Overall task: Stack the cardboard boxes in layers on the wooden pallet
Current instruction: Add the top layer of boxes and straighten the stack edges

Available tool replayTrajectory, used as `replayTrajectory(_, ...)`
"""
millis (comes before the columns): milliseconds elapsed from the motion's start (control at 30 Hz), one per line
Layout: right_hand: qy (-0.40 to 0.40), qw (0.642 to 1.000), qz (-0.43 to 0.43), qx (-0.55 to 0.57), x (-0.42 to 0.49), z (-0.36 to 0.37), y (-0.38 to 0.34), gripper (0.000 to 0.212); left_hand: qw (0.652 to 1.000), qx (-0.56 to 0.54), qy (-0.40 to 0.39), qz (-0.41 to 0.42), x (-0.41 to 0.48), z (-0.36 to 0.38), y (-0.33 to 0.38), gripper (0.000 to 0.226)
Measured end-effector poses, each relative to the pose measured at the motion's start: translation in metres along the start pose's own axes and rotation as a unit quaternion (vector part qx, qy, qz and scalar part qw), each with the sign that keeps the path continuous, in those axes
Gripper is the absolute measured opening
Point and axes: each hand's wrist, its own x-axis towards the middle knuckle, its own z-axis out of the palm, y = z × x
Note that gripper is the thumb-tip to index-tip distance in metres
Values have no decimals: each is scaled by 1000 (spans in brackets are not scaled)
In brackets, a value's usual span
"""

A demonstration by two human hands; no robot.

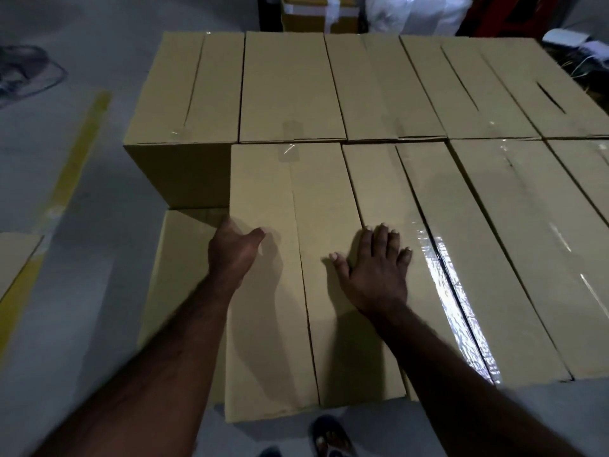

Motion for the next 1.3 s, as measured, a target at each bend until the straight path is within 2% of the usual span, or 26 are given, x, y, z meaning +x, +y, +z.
replayTrajectory(100, -5, 1000, 4, -8, 3, -1, 1, 98, 1000, 13, -11, 14, 4, 2, -1, 39)
replayTrajectory(500, -10, 1000, -3, -13, 5, -3, 3, 100, 998, 49, -33, 37, 9, 4, -2, 43)
replayTrajectory(567, -9, 1000, -3, -13, 5, -3, 3, 100, 994, 87, -44, 48, 9, 6, 0, 54)
replayTrajectory(667, -14, 1000, -3, -16, 5, -2, 1, 100, 982, 176, -60, 42, 8, 10, 0, 85)
replayTrajectory(800, -12, 1000, -1, -19, 3, 1, 1, 102, 967, 236, -69, 66, 0, 8, -4, 95)
replayTrajectory(867, -14, 1000, -2, -14, 3, 0, 1, 101, 970, 218, -87, 59, -8, 1, -8, 98)
replayTrajectory(1033, -1, 1000, -15, 15, -9, -4, 8, 90, 992, 87, -90, 16, -25, -11, -28, 105)
replayTrajectory(1167, -8, 1000, -17, -19, -27, 1, 16, 85, 993, 69, -85, 32, -23, -6, -30, 105)
replayTrajectory(1300, 1, 999, -27, -27, -25, 1, 15, 89, 994, 59, -74, 56, -27, -5, -30, 95)
